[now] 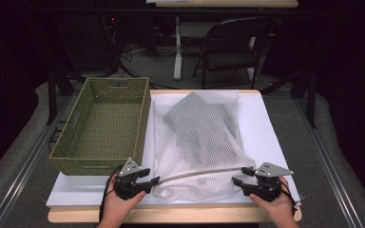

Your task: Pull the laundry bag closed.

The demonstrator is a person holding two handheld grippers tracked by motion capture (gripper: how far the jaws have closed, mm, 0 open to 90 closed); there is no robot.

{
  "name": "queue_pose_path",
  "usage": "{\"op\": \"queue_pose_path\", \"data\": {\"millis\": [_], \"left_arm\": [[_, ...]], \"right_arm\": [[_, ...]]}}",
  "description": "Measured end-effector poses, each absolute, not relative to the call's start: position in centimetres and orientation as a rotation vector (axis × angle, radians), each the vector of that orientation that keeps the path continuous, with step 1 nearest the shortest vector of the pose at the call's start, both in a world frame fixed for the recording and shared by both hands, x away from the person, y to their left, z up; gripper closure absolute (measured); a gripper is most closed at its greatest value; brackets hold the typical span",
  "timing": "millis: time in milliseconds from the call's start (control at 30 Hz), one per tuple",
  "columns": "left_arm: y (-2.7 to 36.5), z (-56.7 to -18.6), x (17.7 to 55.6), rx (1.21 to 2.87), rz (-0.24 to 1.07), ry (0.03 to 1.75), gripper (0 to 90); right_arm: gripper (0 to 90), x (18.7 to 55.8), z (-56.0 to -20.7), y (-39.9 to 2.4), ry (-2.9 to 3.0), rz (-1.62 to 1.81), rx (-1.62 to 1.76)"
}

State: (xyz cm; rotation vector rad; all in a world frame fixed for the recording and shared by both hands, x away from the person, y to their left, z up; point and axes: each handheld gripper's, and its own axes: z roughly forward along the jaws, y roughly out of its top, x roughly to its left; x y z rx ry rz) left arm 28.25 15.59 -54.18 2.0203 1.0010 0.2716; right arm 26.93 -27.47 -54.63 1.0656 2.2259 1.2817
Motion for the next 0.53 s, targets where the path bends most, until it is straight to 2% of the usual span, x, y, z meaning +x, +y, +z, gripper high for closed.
{"op": "queue_pose_path", "data": {"millis": [533], "left_arm": [[15.38, -54.43, 28.55, 2.032, 0.254, 1.000, 47.6]], "right_arm": [[43.0, 27.05, -54.73, -27.77, 2.206, 1.291, 1.075]]}}
